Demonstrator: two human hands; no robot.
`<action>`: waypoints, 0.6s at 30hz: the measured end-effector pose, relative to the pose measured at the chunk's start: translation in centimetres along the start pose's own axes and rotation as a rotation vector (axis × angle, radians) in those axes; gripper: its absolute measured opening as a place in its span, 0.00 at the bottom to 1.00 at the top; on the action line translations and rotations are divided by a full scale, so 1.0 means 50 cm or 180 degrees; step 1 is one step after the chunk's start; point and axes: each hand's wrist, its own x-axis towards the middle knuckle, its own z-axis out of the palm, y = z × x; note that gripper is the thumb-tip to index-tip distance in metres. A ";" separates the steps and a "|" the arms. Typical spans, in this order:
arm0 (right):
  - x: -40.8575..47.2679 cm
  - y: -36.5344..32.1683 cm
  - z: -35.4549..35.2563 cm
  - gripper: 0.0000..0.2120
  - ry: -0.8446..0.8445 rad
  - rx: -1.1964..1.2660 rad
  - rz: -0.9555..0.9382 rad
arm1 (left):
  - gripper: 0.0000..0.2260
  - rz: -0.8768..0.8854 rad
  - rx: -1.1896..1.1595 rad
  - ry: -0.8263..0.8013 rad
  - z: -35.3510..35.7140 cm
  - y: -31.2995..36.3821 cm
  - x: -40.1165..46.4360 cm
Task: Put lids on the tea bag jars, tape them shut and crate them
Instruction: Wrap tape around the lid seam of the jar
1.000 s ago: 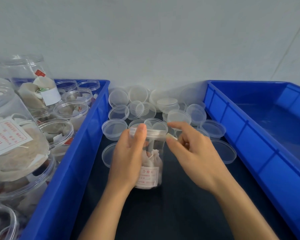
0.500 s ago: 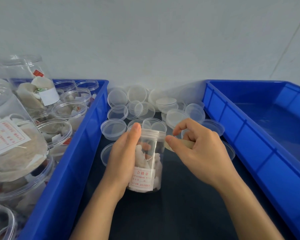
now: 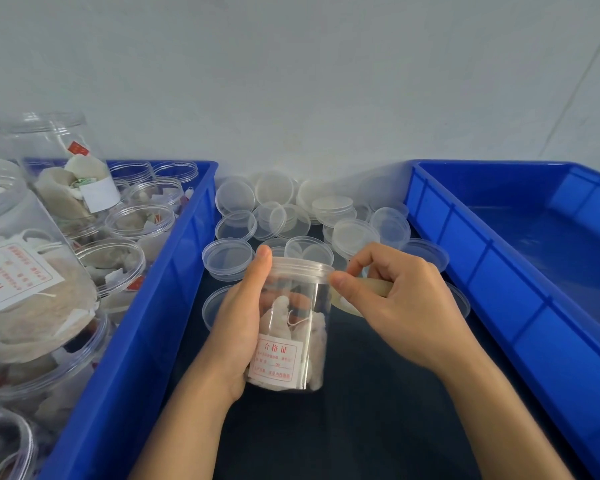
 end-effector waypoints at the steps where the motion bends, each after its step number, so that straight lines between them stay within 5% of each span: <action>1: 0.001 0.002 -0.001 0.20 -0.0069 0.0059 0.0014 | 0.31 -0.0033 -0.0049 -0.0046 -0.003 0.000 -0.001; 11: 0.001 0.000 -0.006 0.21 -0.1003 0.0574 -0.0070 | 0.37 -0.0224 -0.0504 -0.0874 -0.018 -0.012 0.008; 18: -0.008 0.016 -0.004 0.13 -0.0688 -0.0077 -0.0023 | 0.30 0.0219 0.0845 0.0299 -0.007 -0.002 0.002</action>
